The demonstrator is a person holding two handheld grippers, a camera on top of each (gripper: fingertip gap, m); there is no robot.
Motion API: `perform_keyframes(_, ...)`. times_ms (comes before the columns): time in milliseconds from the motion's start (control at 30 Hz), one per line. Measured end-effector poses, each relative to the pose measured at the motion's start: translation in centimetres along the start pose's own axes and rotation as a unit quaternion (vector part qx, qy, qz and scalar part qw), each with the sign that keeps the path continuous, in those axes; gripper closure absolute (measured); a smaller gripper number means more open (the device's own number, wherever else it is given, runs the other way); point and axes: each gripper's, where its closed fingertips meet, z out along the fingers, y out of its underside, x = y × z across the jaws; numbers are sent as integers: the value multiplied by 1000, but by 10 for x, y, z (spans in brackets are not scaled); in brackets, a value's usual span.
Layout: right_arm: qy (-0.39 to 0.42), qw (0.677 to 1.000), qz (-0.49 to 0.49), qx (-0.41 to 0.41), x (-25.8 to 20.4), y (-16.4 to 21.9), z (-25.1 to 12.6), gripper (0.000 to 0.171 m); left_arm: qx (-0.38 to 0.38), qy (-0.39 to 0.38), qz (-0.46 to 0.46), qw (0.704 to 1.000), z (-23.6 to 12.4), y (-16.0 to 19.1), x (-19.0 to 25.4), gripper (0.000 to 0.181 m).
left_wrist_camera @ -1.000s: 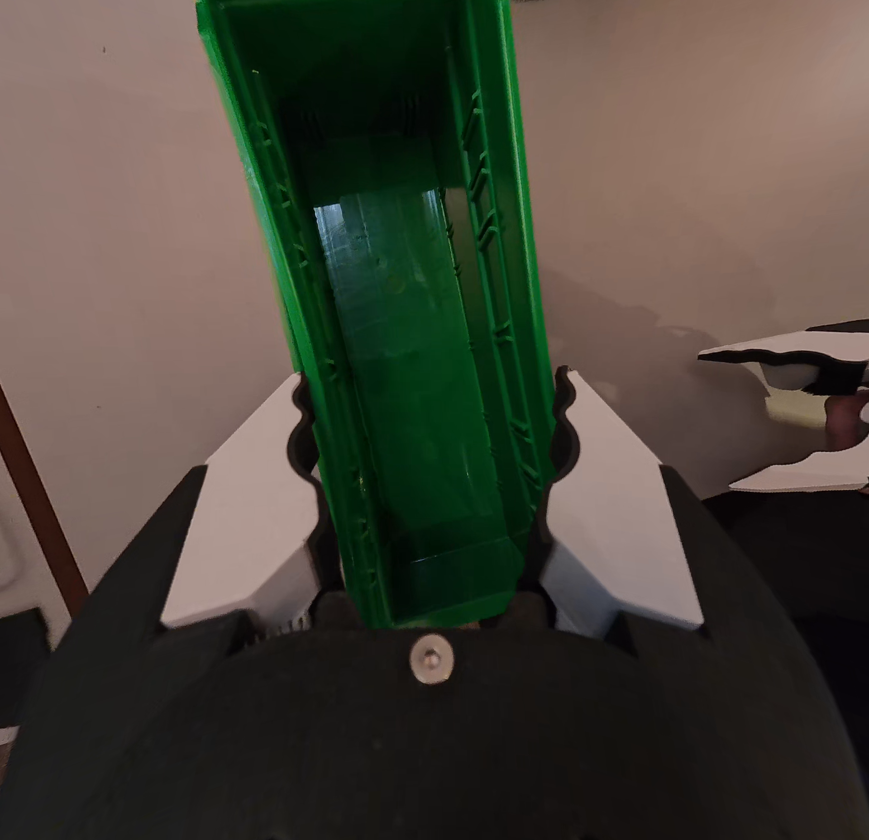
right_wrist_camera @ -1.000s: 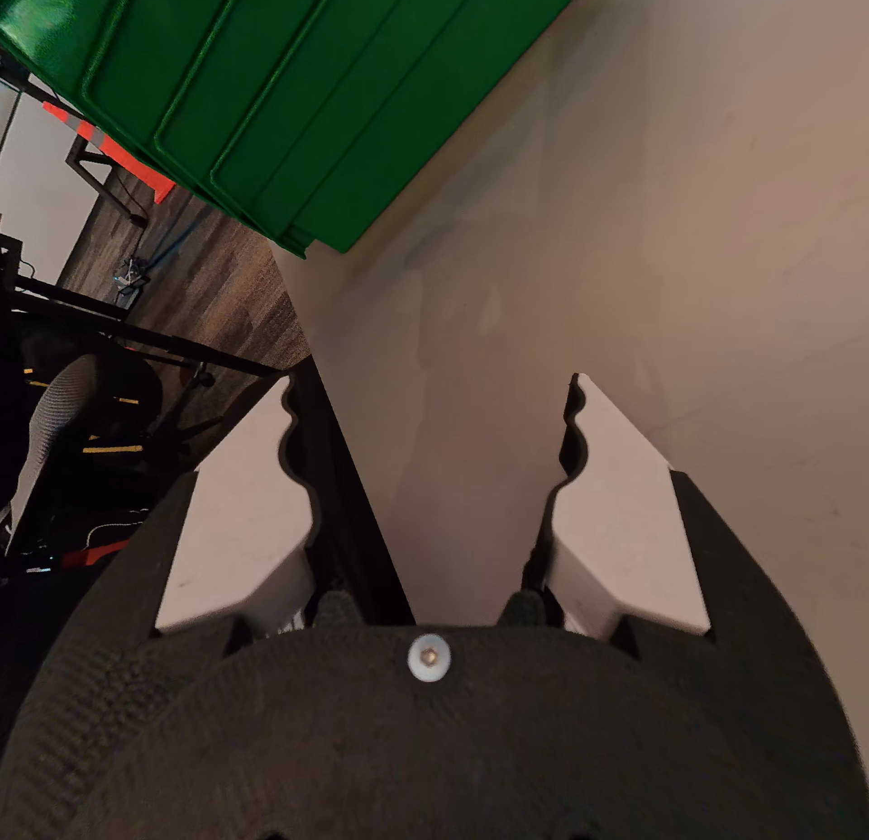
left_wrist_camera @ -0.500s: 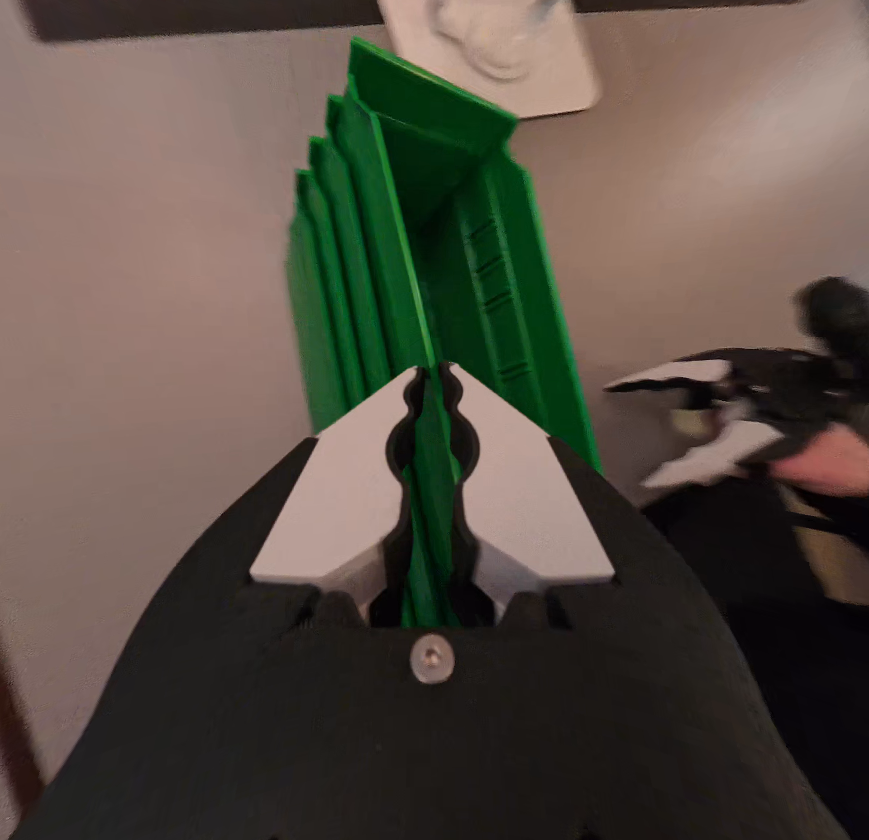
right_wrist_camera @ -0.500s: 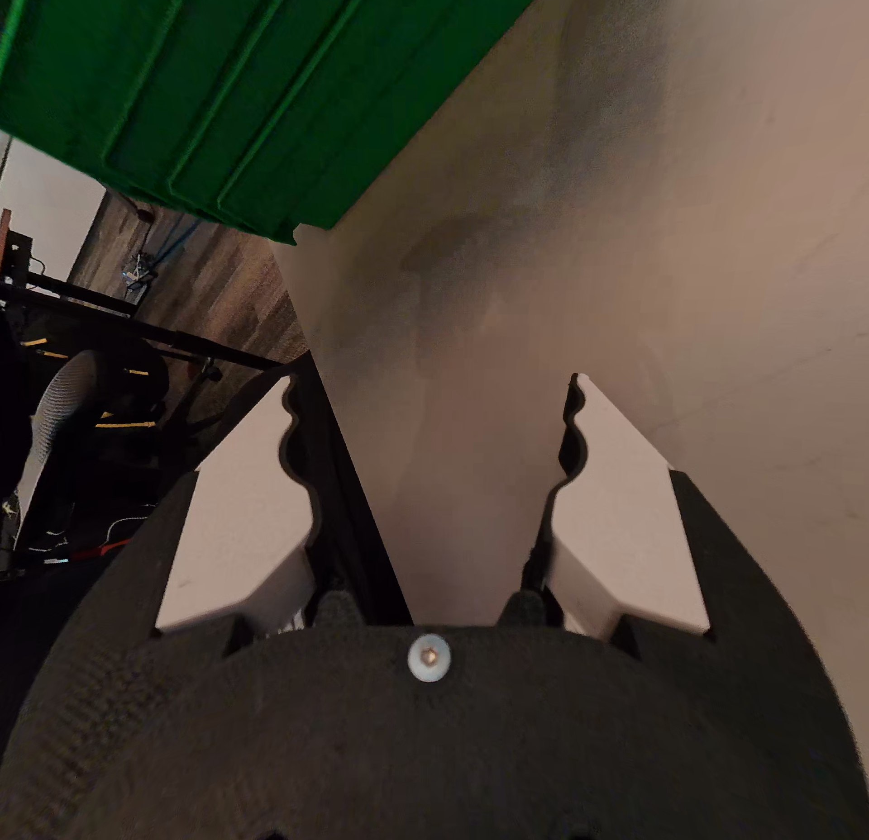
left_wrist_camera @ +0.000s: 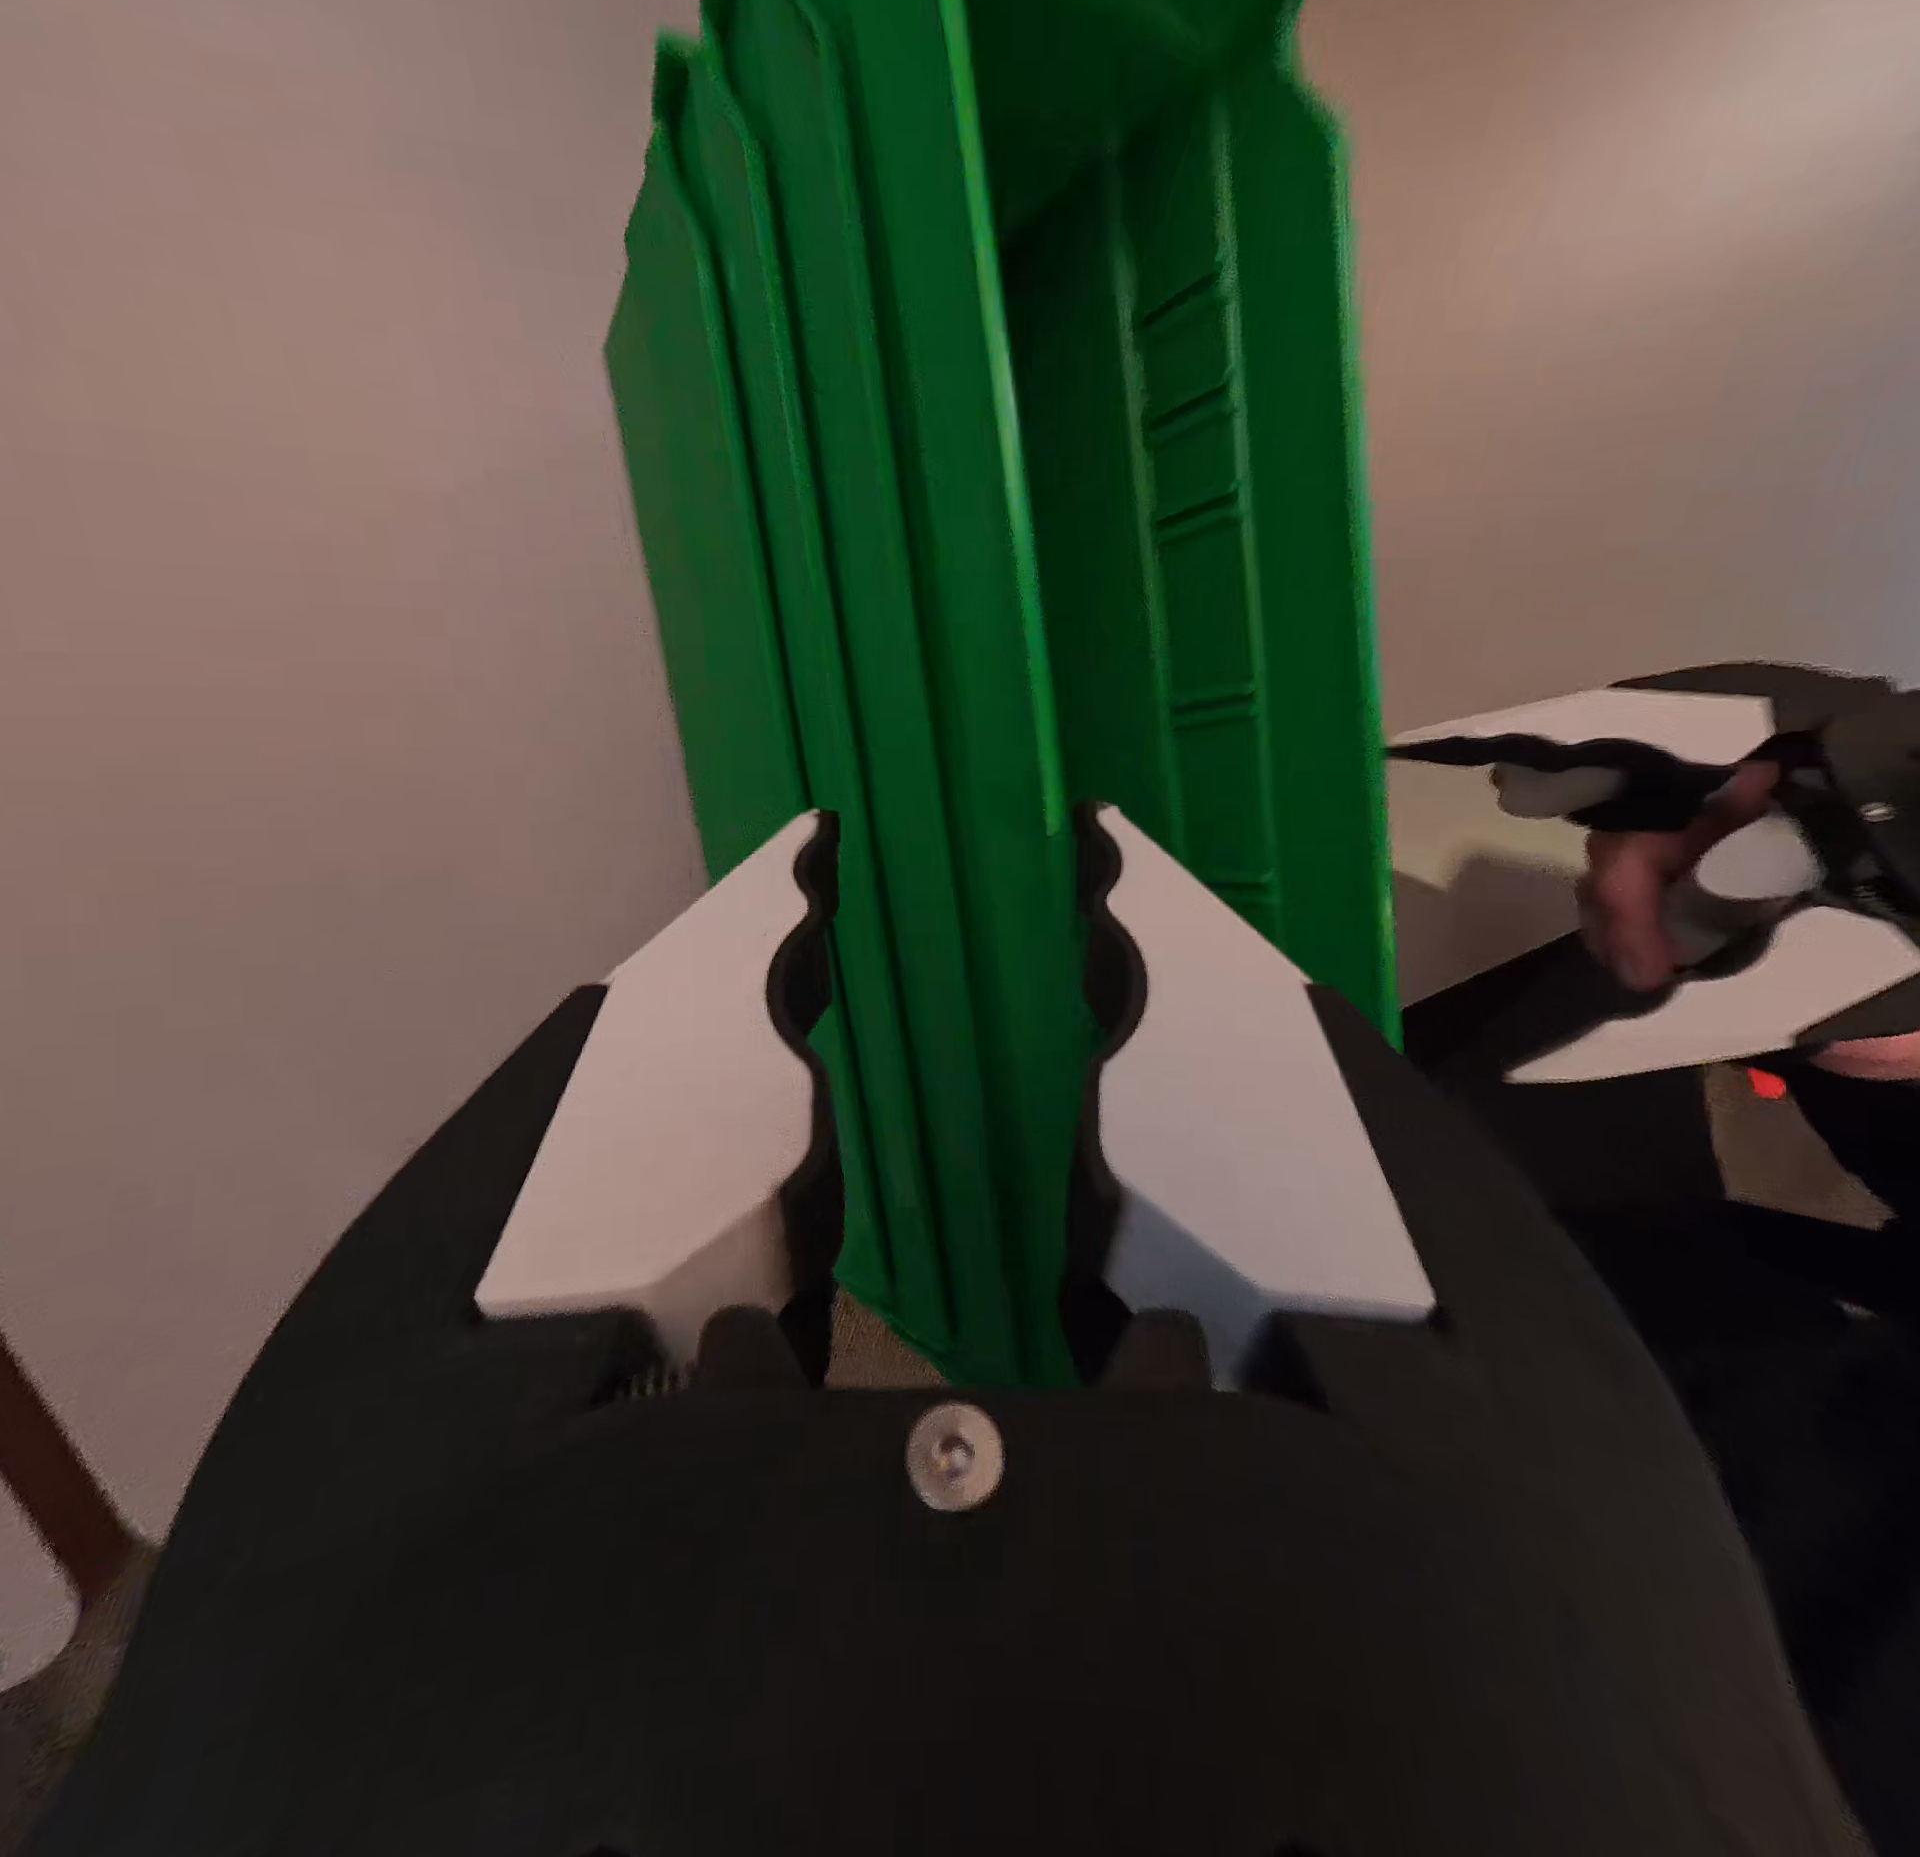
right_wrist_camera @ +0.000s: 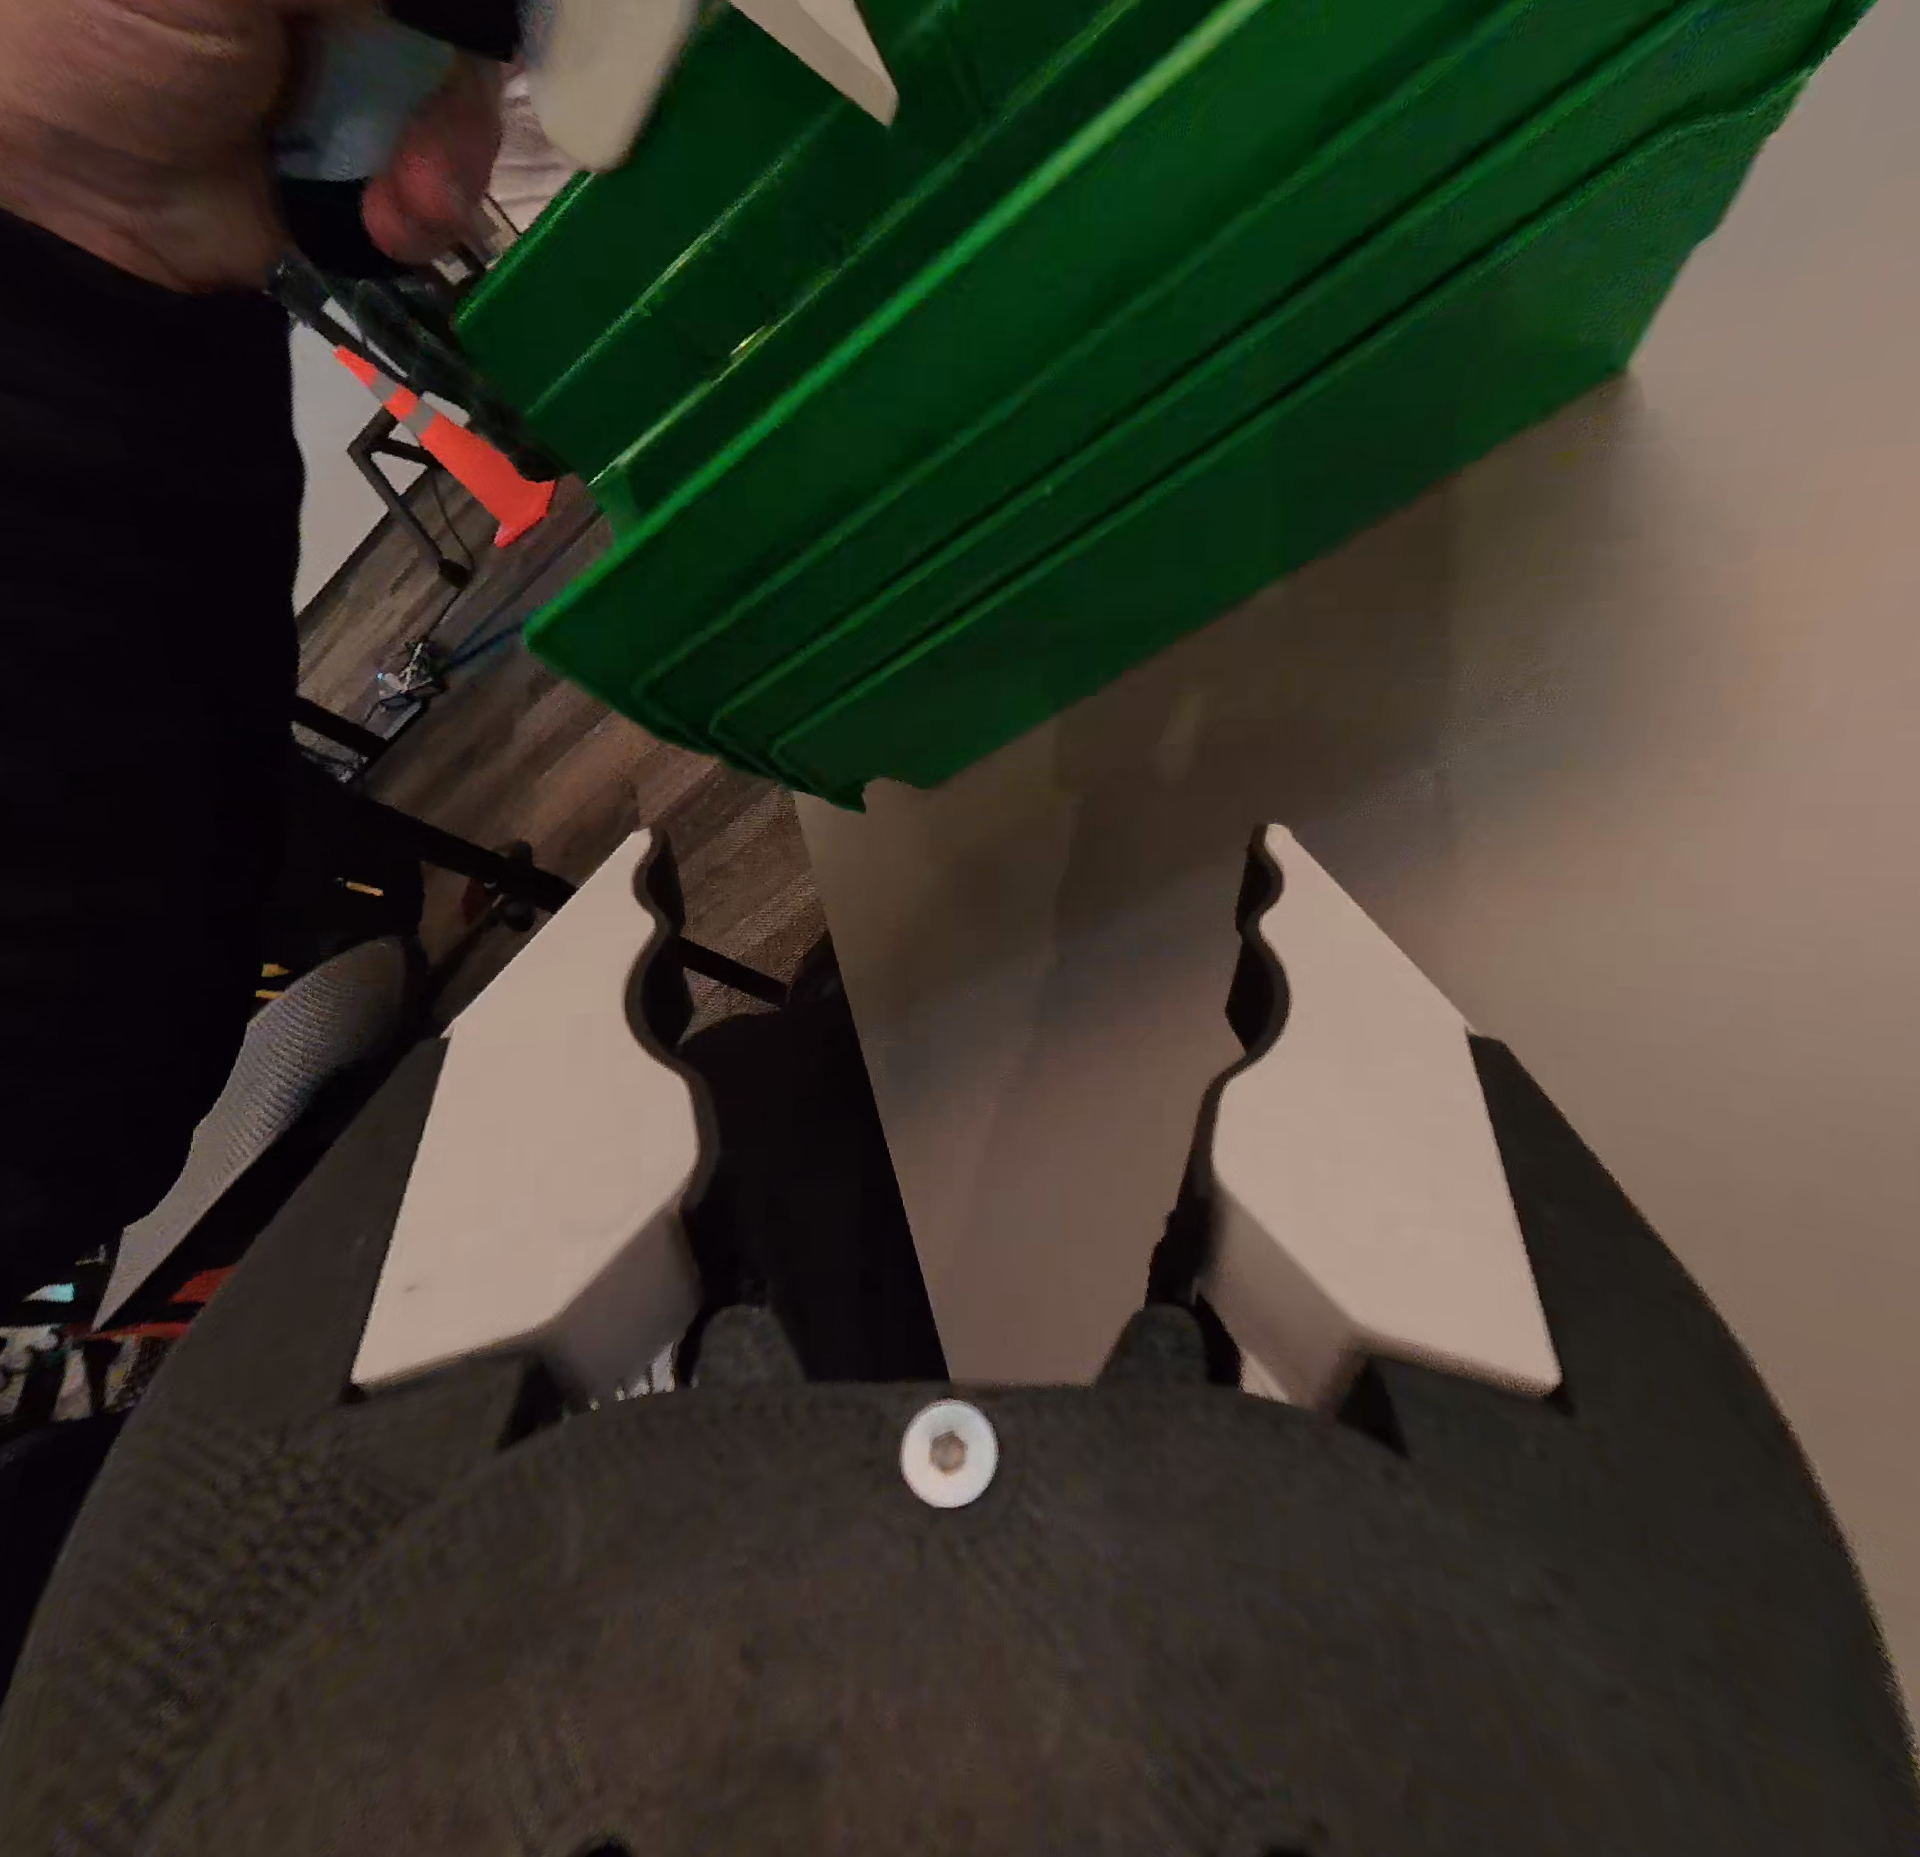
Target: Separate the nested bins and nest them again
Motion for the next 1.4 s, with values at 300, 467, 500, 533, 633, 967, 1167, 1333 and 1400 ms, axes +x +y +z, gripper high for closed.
perform_keyframes(300,-11,999,-1,-47,-5,32,18,66,56,45,-37,997,-4,9,-37,112)
perform_keyframes(467,-8,999,0,-37,3,31,13,67,164,60,14,984,-43,-11,-12,104)
perform_keyframes(500,-10,999,-4,-31,3,28,11,68,205,84,39,974,-58,-16,3,119)
perform_keyframes(533,-14,1000,-11,-21,1,24,7,68,255,128,57,957,-78,-21,25,124)
perform_keyframes(633,-41,998,-42,27,-14,-2,-10,75,333,192,132,914,-130,-26,84,130)
perform_keyframes(967,-23,984,-52,167,-17,-66,-84,100,241,539,206,780,-77,23,285,129)
perform_keyframes(1167,-33,983,-80,162,-32,-66,-84,130,191,596,226,747,-41,46,329,133)
perform_keyframes(1333,-61,983,-102,140,-45,-59,-79,146,191,621,248,719,-46,58,341,134)
perform_keyframes(1400,-65,982,-112,134,-49,-59,-79,142,197,637,255,700,-54,63,342,134)
